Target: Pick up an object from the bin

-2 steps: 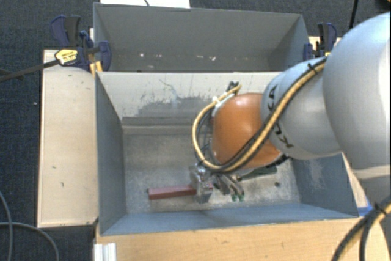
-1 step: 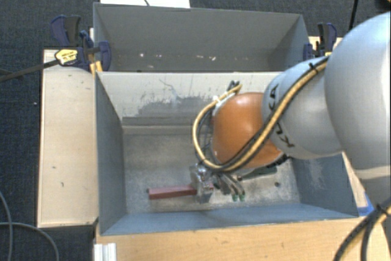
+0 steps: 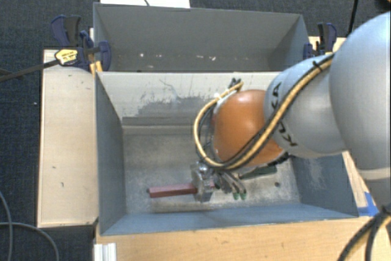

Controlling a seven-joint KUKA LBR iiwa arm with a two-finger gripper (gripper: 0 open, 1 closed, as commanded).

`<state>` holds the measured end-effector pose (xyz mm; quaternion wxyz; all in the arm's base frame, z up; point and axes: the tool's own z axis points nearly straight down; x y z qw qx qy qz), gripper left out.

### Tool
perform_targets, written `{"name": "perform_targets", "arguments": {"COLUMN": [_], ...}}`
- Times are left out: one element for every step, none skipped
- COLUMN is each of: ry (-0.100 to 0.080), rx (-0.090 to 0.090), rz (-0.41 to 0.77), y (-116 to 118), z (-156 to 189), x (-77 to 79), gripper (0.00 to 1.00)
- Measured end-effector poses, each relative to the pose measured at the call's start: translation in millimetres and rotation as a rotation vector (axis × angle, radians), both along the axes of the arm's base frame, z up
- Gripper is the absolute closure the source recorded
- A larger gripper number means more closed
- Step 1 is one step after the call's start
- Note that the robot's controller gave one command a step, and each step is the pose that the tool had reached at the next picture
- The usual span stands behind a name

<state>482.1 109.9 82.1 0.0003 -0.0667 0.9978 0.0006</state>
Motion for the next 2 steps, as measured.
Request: {"name": "perform_targets", "arguments": {"ry": [-0.005,0.003], "rx": [0.001,-0.001], "rz": [-0.004,-0.006], "y": [0.1,-0.3], "z": [6.3,11.6], "x": [1.0,-0.6], "gripper": [1.00,1.00]}}
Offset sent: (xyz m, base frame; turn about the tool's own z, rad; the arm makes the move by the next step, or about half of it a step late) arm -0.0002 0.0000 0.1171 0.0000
